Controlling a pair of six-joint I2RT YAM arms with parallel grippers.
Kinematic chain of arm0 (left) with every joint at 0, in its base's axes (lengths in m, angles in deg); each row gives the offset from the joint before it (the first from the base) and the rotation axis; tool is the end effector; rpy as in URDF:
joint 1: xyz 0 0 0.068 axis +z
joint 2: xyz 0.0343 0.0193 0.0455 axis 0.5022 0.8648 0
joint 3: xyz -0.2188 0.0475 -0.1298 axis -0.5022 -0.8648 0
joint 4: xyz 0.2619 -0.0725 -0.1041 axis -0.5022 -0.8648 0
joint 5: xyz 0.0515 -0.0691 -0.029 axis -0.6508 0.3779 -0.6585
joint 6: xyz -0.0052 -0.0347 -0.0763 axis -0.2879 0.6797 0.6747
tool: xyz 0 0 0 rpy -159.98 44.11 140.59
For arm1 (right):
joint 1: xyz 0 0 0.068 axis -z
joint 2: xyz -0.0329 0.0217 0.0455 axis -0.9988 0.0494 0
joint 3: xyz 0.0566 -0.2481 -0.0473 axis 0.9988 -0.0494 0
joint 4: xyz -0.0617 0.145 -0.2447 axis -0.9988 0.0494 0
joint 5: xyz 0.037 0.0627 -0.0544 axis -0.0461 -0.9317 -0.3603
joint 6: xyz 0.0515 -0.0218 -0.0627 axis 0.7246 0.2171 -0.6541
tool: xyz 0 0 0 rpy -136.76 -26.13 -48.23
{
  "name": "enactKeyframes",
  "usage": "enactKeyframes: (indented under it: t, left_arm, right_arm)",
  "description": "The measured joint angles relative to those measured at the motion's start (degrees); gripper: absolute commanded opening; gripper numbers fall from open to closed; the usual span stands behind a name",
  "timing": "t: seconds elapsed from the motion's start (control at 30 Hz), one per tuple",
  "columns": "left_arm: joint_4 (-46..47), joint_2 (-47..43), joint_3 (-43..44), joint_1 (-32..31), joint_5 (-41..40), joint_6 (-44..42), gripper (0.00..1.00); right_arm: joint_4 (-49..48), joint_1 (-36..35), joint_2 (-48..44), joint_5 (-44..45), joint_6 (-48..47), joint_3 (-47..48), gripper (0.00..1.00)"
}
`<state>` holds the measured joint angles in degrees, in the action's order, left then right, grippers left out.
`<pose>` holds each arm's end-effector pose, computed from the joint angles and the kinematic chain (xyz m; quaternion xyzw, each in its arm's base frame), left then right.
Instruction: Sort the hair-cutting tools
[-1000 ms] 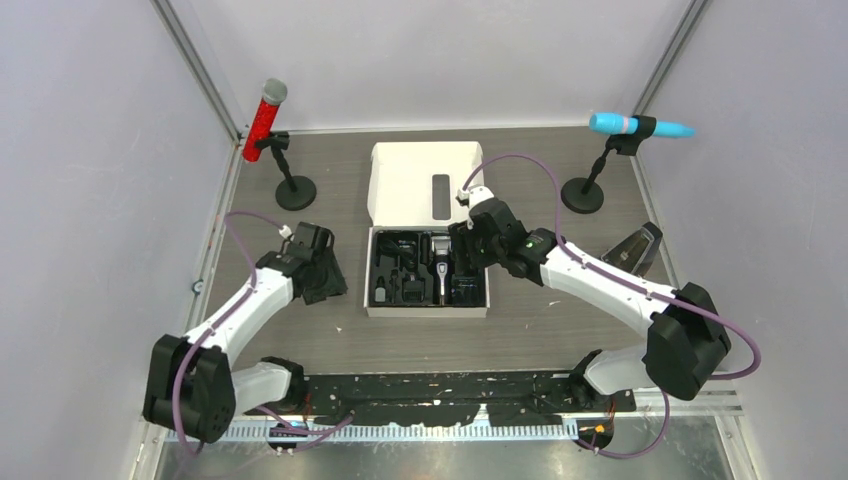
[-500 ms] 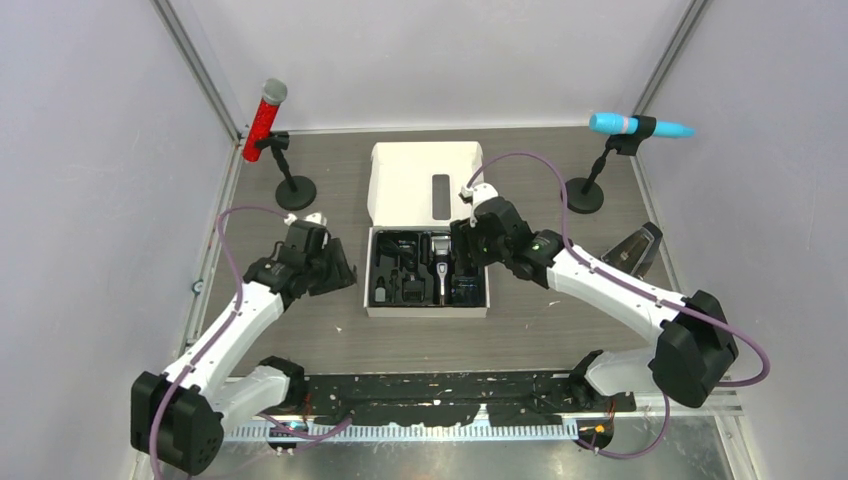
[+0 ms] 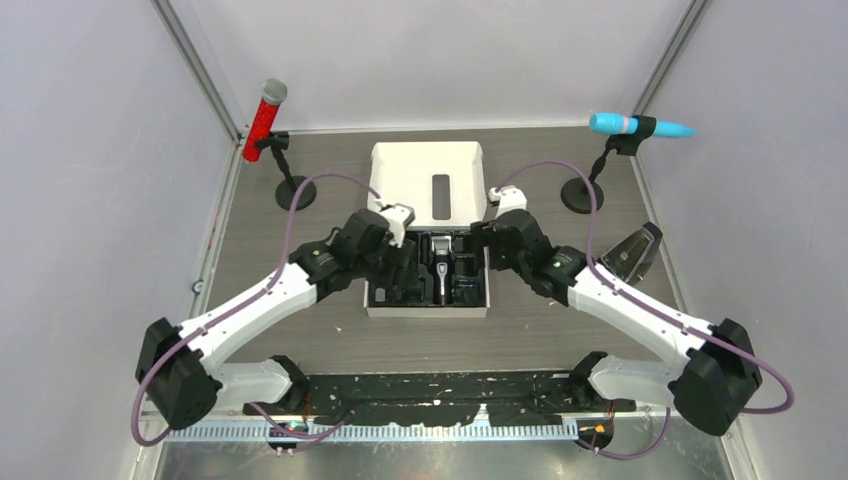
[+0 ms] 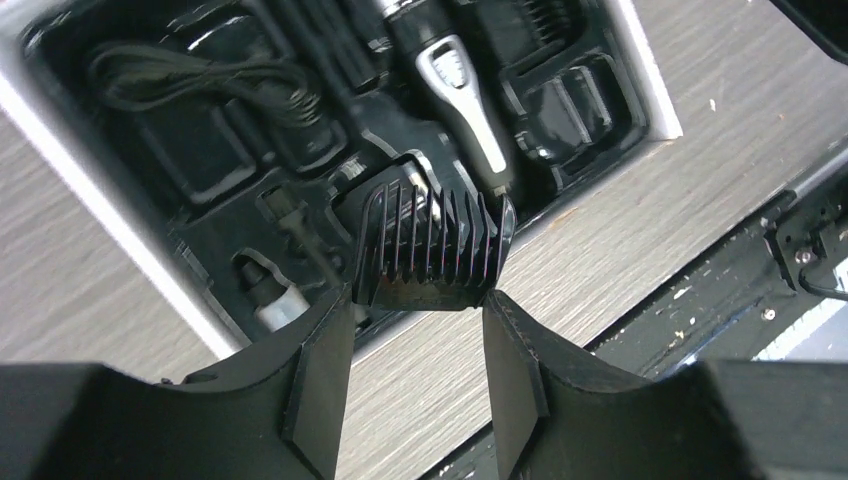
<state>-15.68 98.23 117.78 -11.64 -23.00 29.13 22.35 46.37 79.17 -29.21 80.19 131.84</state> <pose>0.2276 -0.2090 0.2287 0.1717 0.9073 -0.2242 0.3116 0.2566 0.1943 0.2195 -0.1304 0.8844 0.0927 0.4384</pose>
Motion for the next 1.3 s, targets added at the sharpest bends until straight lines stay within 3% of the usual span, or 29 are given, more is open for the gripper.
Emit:
enactKeyframes:
  t: [0.3, 0.53, 0.93, 1.3]
  left_arm:
    - [2.4, 15.4, 11.4, -7.9, 5.4, -13.1, 0.20]
    - [-0.3, 27.3, 19.8, -12.9, 7.7, -21.1, 0.20]
    - [-6.1, 37.0, 27.4, -14.0, 7.7, -31.5, 0.27]
    - [-8.0, 40.3, 29.6, -14.6, 6.8, -37.5, 0.42]
  right_arm:
    - [-2.0, 6.6, -13.6, 7.9, 5.6, -9.8, 0.79]
    - [-3.8, 7.5, -21.8, 12.3, 7.5, -15.1, 0.81]
    - [-5.8, 7.6, -24.3, 14.3, 7.8, -16.0, 0.82]
    - [-5.8, 8.0, -24.9, 14.6, 7.6, -16.2, 0.82]
